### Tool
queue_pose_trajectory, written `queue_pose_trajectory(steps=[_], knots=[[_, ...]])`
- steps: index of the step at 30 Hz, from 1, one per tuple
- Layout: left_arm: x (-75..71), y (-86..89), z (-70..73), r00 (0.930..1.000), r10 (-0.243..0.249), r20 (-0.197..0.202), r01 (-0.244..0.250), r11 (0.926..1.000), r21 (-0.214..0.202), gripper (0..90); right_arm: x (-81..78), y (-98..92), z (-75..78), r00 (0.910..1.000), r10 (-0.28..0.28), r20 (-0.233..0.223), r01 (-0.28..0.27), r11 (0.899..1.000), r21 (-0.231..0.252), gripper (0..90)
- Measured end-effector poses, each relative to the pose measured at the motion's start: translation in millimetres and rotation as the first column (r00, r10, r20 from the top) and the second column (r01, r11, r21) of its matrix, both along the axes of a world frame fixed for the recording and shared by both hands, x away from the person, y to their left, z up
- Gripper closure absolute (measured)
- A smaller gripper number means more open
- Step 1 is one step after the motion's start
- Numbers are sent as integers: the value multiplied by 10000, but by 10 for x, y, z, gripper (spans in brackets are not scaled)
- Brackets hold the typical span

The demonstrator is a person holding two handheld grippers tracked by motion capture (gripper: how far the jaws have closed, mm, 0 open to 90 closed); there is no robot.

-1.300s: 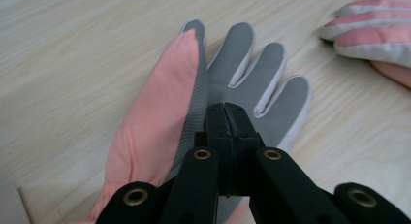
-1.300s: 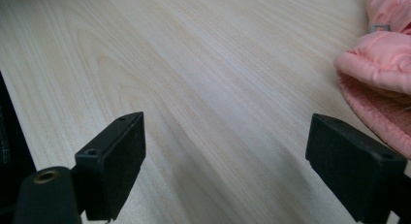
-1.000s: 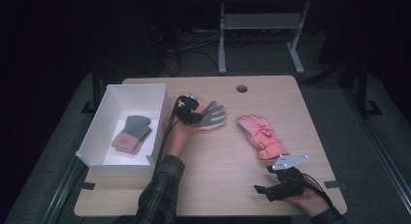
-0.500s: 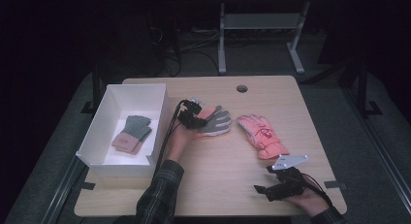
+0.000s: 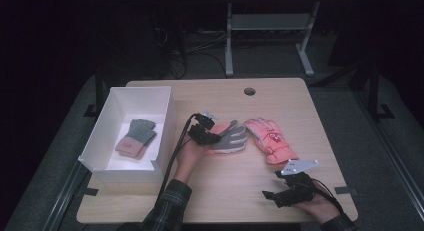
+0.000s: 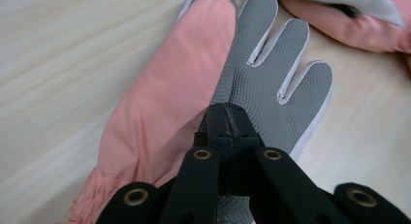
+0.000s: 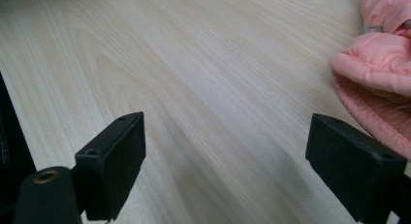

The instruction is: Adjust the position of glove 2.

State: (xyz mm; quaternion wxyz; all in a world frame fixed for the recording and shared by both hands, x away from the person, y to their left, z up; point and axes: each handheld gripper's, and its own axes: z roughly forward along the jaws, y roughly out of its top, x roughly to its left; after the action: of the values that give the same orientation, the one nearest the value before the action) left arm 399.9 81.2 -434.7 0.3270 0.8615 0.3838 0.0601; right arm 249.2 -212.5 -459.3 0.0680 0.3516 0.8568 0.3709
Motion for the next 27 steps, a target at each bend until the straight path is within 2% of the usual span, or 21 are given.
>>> queue_pose_trajectory(steps=[2, 9, 12, 16, 19, 21, 23, 24, 27], knots=[[-68, -30, 0, 9999, -151, 79, 151, 9999, 2, 899, -1, -1, 2, 10000, 1, 8, -1, 10000, 8, 140], [-286, -91, 22, 9969, -785, -41, 785, 9969, 102, 899, -1, -9, 8, 10000, 21, 61, -21, 10000, 75, 140], [-302, -54, 127, 9960, -877, 155, 876, 9961, 113, 899, -2, -8, 9, 10000, 33, 60, -33, 10000, 64, 140], [-189, 40, 311, 9968, -408, 693, 377, 9983, 455, 899, -9, 0, 16, 10000, 26, 60, -26, 10000, 61, 140], [-7, 125, 297, 9976, 208, 659, -262, 9963, 815, 899, -4, -1, 13, 9999, 65, 111, -65, 10000, 45, 140], [109, 170, 210, 9979, 495, 425, -537, 9931, 1038, 899, -6, 0, 15, 10000, 31, 65, -31, 10000, 61, 140], [155, 188, 135, 9985, 546, 96, -554, 9912, 1202, 899, -5, -5, 16, 10000, 28, 45, -28, 10000, 75, 140], [162, 186, 93, 9986, 519, -113, -499, 9893, 1369, 899, -2, -10, 16, 10000, 41, 52, -42, 10000, 74, 140], [120, 172, 54, 9988, 315, -375, -248, 9858, 1662, 899, 2, -19, 16, 10000, -15, 45, 15, 9999, 116, 140]])
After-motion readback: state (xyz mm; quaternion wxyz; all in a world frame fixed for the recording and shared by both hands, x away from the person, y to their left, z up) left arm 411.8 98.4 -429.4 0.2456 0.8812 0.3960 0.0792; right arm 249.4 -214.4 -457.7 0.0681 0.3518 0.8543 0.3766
